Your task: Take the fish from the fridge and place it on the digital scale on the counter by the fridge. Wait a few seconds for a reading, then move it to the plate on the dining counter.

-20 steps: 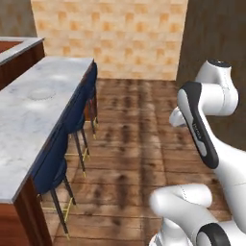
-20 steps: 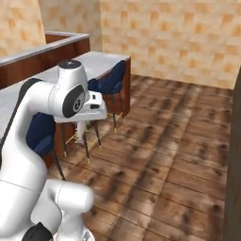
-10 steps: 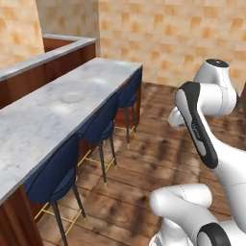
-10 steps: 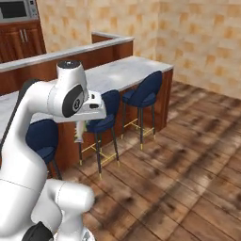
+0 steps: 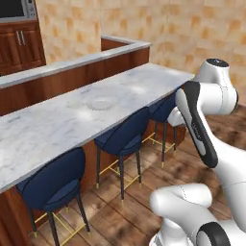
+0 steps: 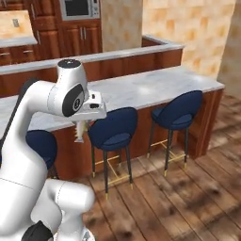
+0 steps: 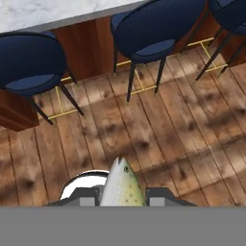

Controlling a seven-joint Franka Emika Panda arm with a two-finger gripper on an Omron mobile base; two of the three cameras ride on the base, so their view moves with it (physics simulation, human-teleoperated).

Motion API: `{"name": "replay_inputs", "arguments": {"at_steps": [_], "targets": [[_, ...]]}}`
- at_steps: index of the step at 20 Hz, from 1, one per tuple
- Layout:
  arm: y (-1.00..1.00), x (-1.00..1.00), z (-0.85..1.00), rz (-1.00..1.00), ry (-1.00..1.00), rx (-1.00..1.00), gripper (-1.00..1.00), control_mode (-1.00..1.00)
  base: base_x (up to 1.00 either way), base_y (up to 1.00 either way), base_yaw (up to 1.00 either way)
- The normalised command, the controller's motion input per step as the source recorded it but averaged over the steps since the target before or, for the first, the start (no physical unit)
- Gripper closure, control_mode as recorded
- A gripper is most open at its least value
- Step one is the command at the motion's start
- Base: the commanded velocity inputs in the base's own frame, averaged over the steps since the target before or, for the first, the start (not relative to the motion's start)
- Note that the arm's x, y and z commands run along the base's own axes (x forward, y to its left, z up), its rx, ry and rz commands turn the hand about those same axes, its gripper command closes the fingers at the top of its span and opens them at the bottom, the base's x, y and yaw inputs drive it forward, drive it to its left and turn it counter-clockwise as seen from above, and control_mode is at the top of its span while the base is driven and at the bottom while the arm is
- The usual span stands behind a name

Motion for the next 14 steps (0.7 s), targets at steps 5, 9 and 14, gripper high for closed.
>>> {"name": "replay_inputs", "arguments": {"at_steps": [5,9,14], "targets": [[0.00,0.00,0.00,0.00,0.00,0.00,1.00,1.00,0.94,-0.65,0.58],[0.00,0.00,0.00,0.00,0.00,0.00,1.00,1.00,0.99,-0.62,0.57],[0.00,0.00,0.00,0.00,0.00,0.00,1.00,1.00,1.00,-0.55,0.55]]}}
